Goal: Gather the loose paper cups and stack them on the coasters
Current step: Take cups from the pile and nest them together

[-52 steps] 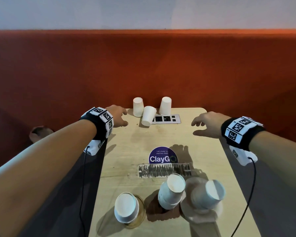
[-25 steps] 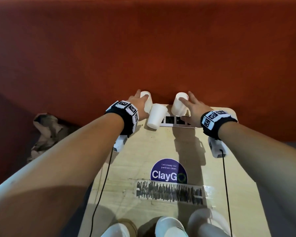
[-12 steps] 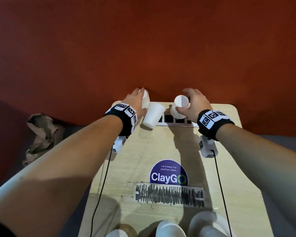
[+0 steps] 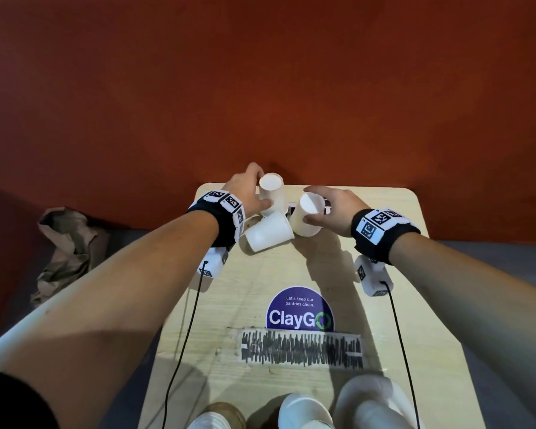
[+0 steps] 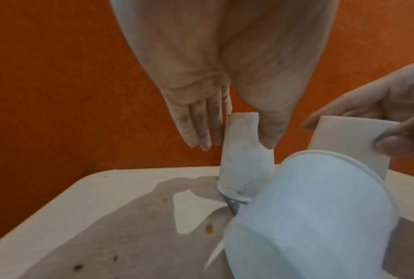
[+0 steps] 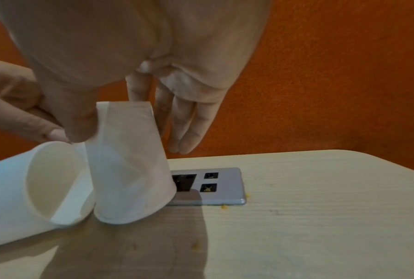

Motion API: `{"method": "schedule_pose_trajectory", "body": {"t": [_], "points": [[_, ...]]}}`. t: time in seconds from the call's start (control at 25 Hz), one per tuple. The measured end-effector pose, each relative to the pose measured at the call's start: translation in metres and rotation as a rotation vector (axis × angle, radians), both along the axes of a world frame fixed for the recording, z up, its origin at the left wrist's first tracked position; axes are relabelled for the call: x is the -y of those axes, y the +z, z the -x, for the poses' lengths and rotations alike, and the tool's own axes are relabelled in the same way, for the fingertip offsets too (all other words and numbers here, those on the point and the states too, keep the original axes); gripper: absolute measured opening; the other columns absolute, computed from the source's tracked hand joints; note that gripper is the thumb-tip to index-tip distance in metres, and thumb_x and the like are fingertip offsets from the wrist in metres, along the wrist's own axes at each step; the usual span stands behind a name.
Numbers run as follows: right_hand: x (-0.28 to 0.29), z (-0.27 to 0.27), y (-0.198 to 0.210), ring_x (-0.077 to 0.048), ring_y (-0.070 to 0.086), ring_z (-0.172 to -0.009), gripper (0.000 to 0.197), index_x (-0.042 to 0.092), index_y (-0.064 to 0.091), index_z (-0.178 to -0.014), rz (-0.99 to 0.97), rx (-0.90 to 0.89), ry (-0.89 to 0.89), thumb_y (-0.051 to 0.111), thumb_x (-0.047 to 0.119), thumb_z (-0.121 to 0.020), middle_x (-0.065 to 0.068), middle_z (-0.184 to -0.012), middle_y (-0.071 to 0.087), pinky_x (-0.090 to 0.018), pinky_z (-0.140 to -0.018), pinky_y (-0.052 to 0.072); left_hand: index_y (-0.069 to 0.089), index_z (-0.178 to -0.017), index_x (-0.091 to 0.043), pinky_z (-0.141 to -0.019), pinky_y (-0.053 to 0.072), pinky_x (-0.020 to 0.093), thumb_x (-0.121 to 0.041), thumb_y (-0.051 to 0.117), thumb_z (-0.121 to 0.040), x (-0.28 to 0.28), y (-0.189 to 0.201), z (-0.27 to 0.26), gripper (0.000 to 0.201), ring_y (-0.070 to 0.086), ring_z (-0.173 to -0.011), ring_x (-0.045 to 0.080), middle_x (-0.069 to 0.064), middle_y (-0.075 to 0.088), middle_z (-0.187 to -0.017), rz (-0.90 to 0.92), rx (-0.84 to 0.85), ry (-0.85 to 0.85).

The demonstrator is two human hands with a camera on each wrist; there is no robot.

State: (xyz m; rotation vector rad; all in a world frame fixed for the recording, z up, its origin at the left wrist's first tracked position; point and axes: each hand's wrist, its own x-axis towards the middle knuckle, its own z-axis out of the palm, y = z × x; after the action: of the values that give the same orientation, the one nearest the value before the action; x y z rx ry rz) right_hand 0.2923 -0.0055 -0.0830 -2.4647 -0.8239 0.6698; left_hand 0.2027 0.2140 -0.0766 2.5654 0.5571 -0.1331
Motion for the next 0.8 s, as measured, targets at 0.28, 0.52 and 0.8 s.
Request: {"method": "schedule_pose_trajectory", "body": {"t": [0.28, 0.52, 0.8], "points": [[0.000, 0.020, -0.003, -0.026, 0.048, -0.131, 0.079, 0.040, 0.024, -0.155, 0.127, 0.047, 0.162, 0.066, 0.044, -0.089, -0.002, -0.145, 0.050, -0.044, -0.106, 0.042, 0.032, -0.144, -0.025, -0.099, 0.046, 0.039, -0.039, 0.080, -0.076, 0.012, -0.002, 0.004, 0.085, 0.054, -0.123, 0.028, 0.008, 0.057, -0.136, 0.062, 0.038, -0.001], [0.004, 0.023, 0.002, -0.029, 0.051, -0.130, 0.083, 0.033, 0.026, -0.154, 0.136, 0.051, 0.156, 0.071, 0.041, -0.085, -0.004, -0.147, 0.052, -0.044, -0.105, 0.043, 0.053, -0.123, -0.023, -0.078, 0.051, 0.033, -0.034, 0.077, -0.077, 0.020, 0.013, 0.003, 0.053, 0.063, -0.096, 0.026, 0.003, 0.065, -0.109, -0.039, -0.070, -0.149], [0.019, 0.038, 0.016, -0.027, 0.061, -0.098, 0.057, 0.026, 0.052, -0.121, 0.172, 0.104, 0.066, 0.076, 0.044, -0.073, -0.002, -0.114, 0.067, -0.037, -0.080, 0.053, 0.054, -0.102, -0.025, -0.072, 0.056, 0.037, -0.041, 0.083, -0.062, 0.013, 0.034, 0.031, 0.052, 0.066, -0.085, 0.021, -0.002, 0.067, -0.098, 0.054, 0.019, -0.060]]}}
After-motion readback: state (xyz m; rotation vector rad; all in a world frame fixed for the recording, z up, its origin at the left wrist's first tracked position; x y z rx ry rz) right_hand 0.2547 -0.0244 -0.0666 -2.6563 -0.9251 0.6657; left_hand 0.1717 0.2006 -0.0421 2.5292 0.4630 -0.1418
